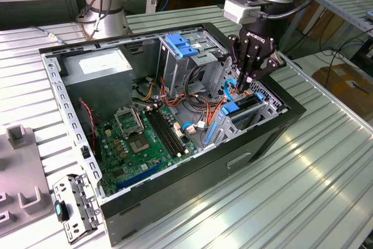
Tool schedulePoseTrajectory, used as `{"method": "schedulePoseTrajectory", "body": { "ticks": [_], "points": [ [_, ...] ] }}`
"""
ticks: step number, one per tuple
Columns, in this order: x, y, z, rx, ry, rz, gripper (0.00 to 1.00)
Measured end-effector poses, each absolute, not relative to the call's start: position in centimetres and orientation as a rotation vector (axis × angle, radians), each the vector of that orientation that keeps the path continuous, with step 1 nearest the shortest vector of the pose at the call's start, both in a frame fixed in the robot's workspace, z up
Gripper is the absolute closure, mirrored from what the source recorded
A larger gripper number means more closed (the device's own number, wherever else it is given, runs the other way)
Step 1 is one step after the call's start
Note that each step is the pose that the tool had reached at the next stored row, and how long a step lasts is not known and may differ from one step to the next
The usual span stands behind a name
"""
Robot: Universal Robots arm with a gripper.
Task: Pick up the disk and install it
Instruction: 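Insert the second disk wire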
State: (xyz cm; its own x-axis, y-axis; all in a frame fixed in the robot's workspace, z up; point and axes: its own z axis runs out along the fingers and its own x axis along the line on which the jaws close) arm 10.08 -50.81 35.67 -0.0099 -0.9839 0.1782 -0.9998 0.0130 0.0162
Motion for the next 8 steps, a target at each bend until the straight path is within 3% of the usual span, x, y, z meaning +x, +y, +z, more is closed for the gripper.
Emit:
{"method": "schedulePoseTrajectory", "body": {
  "ticks": [8],
  "points": [
    [9.30,-51.51,35.54,2.135,-2.166,0.190,0.84]
  ]
}}
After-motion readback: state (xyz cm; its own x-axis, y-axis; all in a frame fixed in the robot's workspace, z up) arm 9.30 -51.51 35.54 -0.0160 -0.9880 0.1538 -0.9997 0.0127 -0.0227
